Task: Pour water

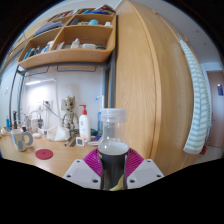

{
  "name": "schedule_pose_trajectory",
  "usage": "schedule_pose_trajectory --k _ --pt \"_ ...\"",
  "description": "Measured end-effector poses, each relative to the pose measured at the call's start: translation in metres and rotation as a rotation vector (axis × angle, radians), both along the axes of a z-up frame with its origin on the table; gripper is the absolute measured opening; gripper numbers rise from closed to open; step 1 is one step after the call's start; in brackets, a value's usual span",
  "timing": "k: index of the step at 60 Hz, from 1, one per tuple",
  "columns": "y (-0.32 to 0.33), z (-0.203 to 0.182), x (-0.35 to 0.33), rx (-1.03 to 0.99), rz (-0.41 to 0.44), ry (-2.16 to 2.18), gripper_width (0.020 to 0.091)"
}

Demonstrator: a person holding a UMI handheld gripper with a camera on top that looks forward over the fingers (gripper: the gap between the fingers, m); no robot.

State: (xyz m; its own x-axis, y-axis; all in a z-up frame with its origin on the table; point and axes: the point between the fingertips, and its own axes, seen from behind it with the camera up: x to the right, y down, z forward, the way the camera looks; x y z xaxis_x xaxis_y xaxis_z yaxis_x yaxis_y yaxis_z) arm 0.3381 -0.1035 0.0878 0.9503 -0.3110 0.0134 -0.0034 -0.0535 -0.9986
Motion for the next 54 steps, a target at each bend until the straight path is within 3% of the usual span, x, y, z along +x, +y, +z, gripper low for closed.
schedule_pose_trajectory --k 11,32,48,54 --pt "0.019 0.020 -0.047 -0.033 0.080 -0.136 0.0256" --pt "0.112 0.058 -0.223 -0.185 0.329 -1.038 0.0256" --pt "0.154 0.061 -0.299 -0.242 0.392 -1.668 0.0259" --pt "0.161 0.060 -0.310 -0.268 0.372 -1.884 0.0258"
